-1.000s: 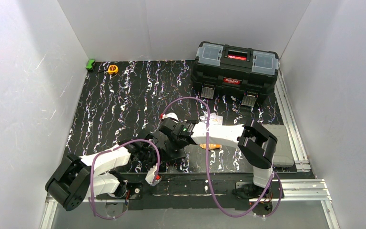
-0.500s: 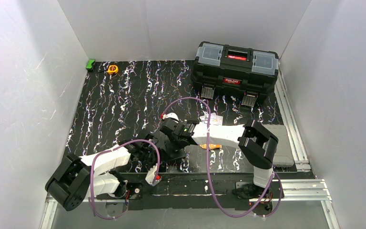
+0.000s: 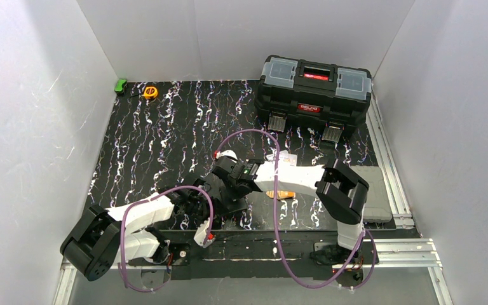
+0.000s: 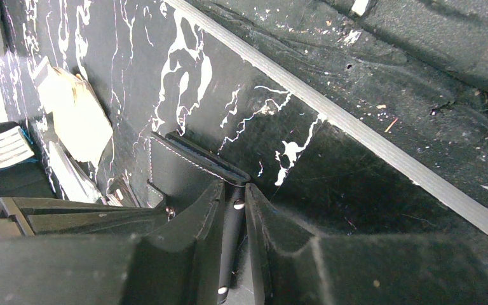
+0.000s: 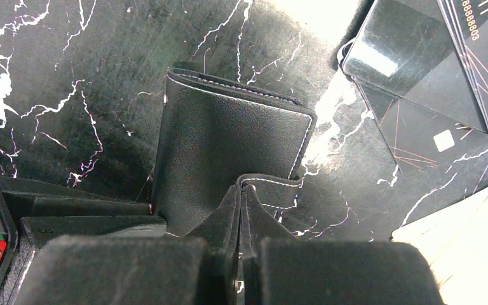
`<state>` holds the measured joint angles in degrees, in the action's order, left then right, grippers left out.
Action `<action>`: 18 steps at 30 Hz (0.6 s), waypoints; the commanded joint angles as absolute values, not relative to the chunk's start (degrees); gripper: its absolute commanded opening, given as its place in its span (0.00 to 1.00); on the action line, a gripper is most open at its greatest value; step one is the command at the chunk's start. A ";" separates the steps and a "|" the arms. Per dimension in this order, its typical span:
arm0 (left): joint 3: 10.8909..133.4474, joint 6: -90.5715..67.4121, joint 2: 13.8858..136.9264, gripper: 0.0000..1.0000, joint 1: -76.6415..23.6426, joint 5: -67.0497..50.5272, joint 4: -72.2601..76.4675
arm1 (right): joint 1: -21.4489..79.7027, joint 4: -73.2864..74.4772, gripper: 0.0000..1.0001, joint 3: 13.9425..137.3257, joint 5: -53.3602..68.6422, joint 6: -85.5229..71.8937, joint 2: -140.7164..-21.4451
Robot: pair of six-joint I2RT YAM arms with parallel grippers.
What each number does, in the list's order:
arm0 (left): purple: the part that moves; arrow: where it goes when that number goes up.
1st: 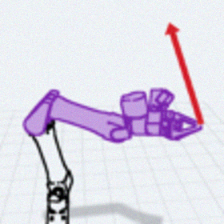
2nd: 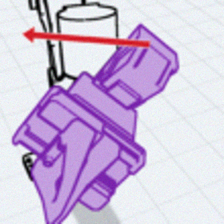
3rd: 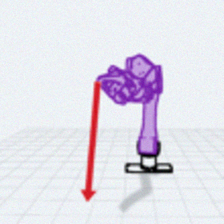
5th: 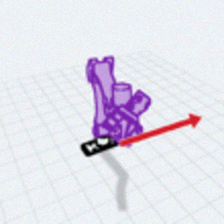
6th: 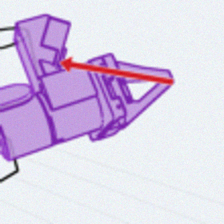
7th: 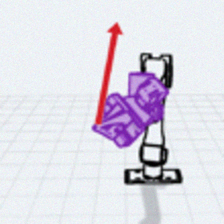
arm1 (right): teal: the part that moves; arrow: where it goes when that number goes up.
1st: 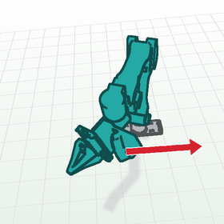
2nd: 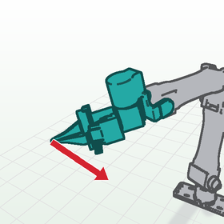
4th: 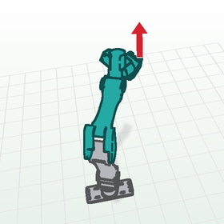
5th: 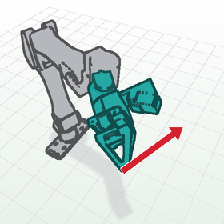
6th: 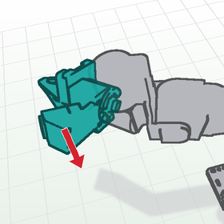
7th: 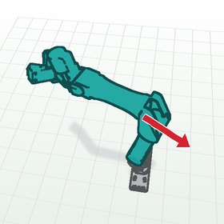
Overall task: Put the credit cards into the card holder
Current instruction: Close the card holder at the center of the board.
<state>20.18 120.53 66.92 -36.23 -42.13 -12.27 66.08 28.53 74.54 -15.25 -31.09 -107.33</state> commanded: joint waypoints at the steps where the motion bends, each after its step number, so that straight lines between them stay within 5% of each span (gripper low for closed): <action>1: 18.72 124.87 68.29 0.18 -36.77 -39.19 -19.77 | 66.69 27.43 0.01 73.43 -10.05 -32.11 -114.08; 18: 19.25 124.96 67.97 0.17 -36.91 -39.02 -20.63 | 66.71 28.86 0.01 74.45 -5.99 -31.11 -119.34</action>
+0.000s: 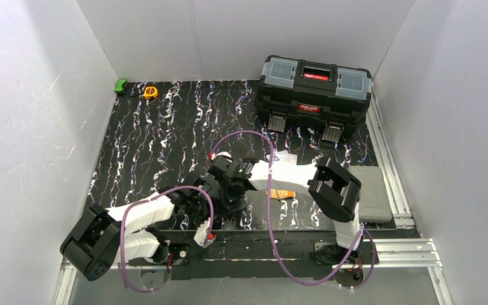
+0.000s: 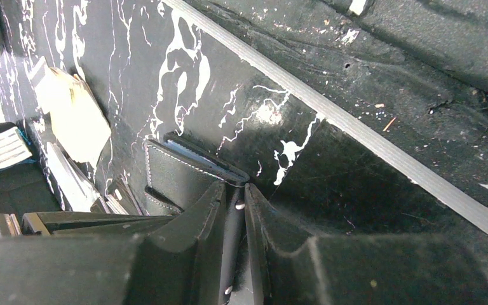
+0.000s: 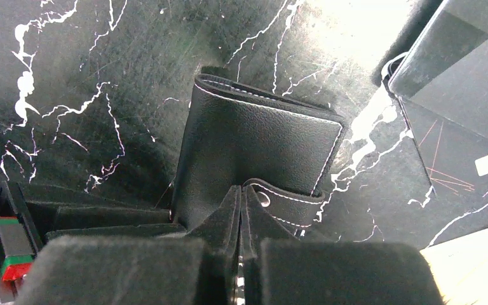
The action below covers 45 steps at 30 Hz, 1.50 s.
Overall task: Put the credit cards into the card holder
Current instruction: Close the card holder at the center of the board, then reset both arms
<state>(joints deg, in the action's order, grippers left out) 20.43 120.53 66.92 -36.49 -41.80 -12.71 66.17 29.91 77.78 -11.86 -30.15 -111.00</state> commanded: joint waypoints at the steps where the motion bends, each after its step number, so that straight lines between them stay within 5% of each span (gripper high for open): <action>1: 19.25 124.96 67.95 0.17 -36.91 -38.91 -20.73 | 66.69 29.21 0.01 74.63 -5.91 -31.04 -119.74; 9: 19.16 124.98 67.38 0.17 -36.91 -38.86 -21.30 | 66.24 29.06 0.01 73.35 -5.95 -31.20 -118.15; 18: 23.10 117.62 62.95 0.21 -36.91 -36.59 -25.09 | 63.01 27.55 0.37 71.89 -3.16 -28.81 -107.48; 25: 26.93 106.63 52.20 0.42 -36.50 -34.11 -33.66 | 60.92 27.24 0.53 69.52 0.37 -27.43 -99.39; 28: 29.45 97.25 48.22 0.68 -36.21 -33.39 -36.31 | 60.75 27.43 0.66 68.39 0.85 -27.01 -96.23; 30: 32.07 88.22 47.95 0.95 -36.00 -32.08 -36.61 | 60.61 27.74 0.78 68.23 1.08 -26.37 -93.94; 33: 38.27 72.33 51.23 0.98 -34.83 -28.39 -37.13 | 60.34 29.23 0.98 69.71 0.90 -25.32 -91.56; 40: 60.38 37.21 64.35 0.98 -16.85 -27.13 -40.66 | 55.74 33.09 0.99 71.30 -7.36 -25.18 -82.58; 45: 64.44 19.33 66.98 0.98 -0.53 -31.87 -35.36 | 38.83 31.38 0.98 64.91 -8.47 -27.48 -70.85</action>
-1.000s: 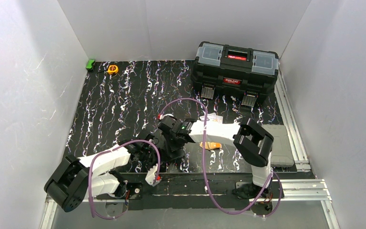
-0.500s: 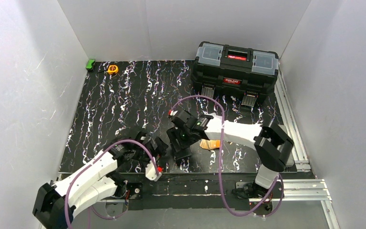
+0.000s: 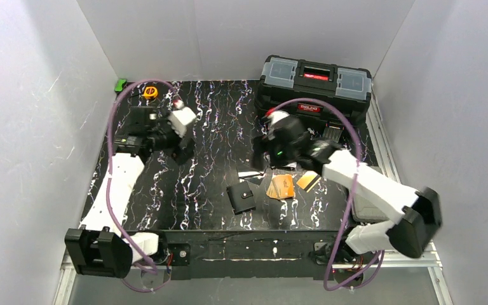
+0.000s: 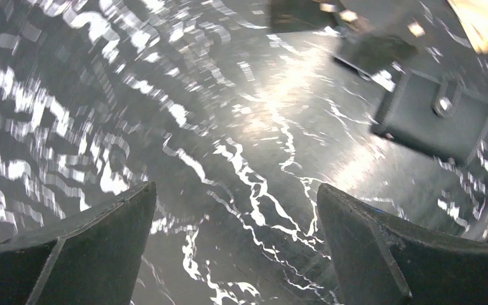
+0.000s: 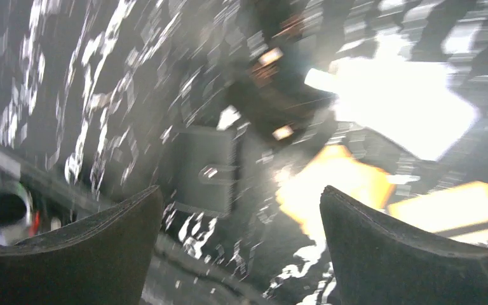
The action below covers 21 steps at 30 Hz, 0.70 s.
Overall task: Put the credit cards into the card holder
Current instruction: Reset both arms
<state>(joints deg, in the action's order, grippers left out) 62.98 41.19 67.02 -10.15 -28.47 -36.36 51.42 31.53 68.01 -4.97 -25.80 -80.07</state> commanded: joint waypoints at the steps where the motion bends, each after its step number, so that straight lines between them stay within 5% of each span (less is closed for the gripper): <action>1: 63.37 17.86 66.89 0.98 3.11 -32.03 -33.62 | 34.62 30.67 0.98 63.13 -9.58 -27.78 -68.96; 7: 49.83 9.66 67.14 0.98 9.23 -19.90 -20.32 | 21.11 13.61 0.98 46.77 -25.28 -23.28 -58.07; 13: 35.87 5.83 65.31 0.98 12.54 -23.56 -1.06 | 15.01 -3.00 0.98 34.98 -35.12 -16.93 -54.56; 21: 26.37 5.39 73.78 0.98 12.49 -28.09 25.54 | 6.66 -33.53 0.98 19.22 -32.51 -10.36 -59.30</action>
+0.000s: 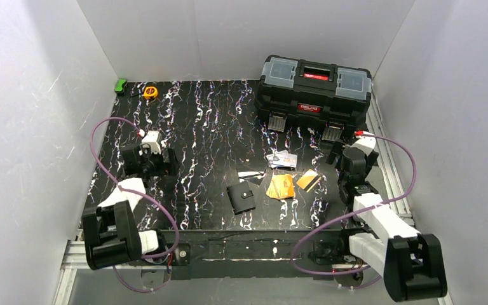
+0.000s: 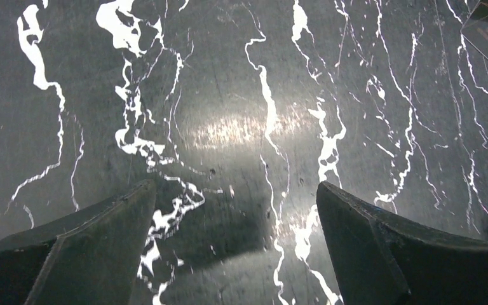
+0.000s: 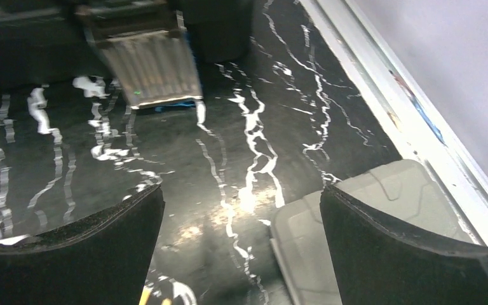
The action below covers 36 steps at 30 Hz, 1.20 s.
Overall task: Put the credit cards into the card holder
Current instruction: Reset both arms
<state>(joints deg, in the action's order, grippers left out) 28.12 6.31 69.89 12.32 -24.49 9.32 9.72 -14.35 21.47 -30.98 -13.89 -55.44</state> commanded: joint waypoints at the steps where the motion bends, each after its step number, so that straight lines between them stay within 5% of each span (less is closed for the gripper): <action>1: 26.26 5.91 75.04 0.98 12.55 -28.24 26.81 | 6.21 -34.97 0.98 18.87 -33.20 -11.01 -60.45; 14: 21.13 4.02 75.37 0.98 12.54 -26.48 39.14 | 4.57 -47.16 0.98 18.85 -34.56 -9.81 -73.46; 23: 9.91 2.34 67.83 0.98 12.55 -23.22 53.57 | 4.57 -70.50 0.99 8.46 -21.65 -2.87 -76.46; 31: 20.11 1.41 75.09 0.98 12.42 -20.22 41.13 | 3.35 -61.96 0.98 12.77 -19.50 -4.09 -76.51; 36: 14.07 0.67 70.67 0.98 12.40 -18.54 47.35 | 3.34 -64.03 0.98 11.62 -18.97 -3.44 -76.36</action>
<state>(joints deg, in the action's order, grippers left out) 18.50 1.67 74.81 12.32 -21.28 43.40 3.70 -59.00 11.35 -19.88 -4.25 -77.08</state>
